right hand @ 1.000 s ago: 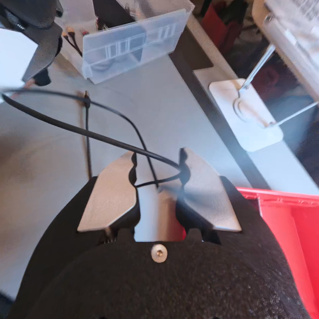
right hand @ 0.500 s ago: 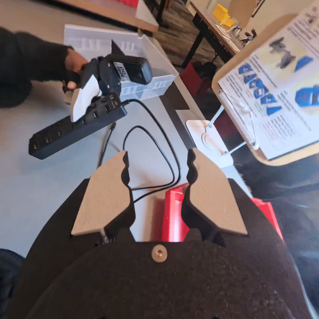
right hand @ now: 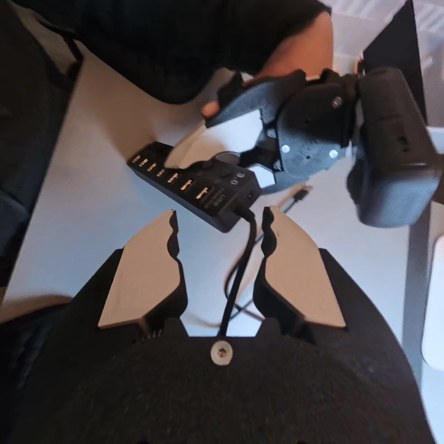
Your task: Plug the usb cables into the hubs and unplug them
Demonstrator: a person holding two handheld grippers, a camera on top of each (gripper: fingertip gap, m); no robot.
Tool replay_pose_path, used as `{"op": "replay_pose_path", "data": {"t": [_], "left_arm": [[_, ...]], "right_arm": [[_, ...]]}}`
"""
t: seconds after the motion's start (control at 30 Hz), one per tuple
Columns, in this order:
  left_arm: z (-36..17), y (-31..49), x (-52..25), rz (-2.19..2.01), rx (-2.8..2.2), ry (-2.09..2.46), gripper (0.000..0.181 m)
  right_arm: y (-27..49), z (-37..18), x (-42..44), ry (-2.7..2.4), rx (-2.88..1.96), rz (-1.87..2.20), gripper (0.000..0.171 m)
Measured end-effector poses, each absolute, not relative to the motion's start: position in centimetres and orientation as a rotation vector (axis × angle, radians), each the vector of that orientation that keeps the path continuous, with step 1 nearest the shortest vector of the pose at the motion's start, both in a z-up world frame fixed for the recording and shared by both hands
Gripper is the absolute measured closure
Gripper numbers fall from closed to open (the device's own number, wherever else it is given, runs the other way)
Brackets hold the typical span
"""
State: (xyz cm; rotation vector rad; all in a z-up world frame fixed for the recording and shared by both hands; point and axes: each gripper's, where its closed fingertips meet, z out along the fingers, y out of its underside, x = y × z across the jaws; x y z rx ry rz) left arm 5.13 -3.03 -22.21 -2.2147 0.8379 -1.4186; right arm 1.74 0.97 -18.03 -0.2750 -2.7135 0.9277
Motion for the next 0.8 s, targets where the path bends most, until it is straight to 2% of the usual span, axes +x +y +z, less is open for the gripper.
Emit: {"op": "replay_pose_path", "data": {"t": [0.27, 0.37, 0.4, 0.47, 0.6, 0.7, 0.8], "left_arm": [[-21.7, -5.2, 7.0, -1.432, -2.186, 1.067, 0.156], [-19.6, -4.1, 6.0, -1.447, -2.034, 0.965, 0.156], [-18.9, -3.2, 5.2, -1.399, -1.999, 0.896, 0.15], [-17.5, -0.9, 2.8, -1.242, -1.982, 0.699, 0.139], [-14.6, 3.4, -4.0, -0.663, -1.966, 0.358, 0.134], [-13.8, 4.5, -6.2, -0.213, -1.982, 0.373, 0.118], [-14.7, 6.0, -7.0, 0.088, -2.048, 0.402, 0.118]], "right_arm": [[-2.2, -19.1, 3.3, -2.791, -0.095, 1.119, 0.106], [-1.8, -17.4, 2.4, -2.686, -0.124, 1.235, 0.109], [-1.3, -16.7, 1.8, -2.642, -0.159, 1.262, 0.11], [0.8, -15.3, 0.3, -2.539, -0.279, 1.289, 0.11], [7.2, -12.6, -3.8, -2.246, -0.623, 1.306, 0.111], [9.5, -10.8, -5.0, -2.1, -0.771, 1.372, 0.112], [8.9, -10.2, -5.3, -2.072, -0.813, 1.377, 0.112]]}}
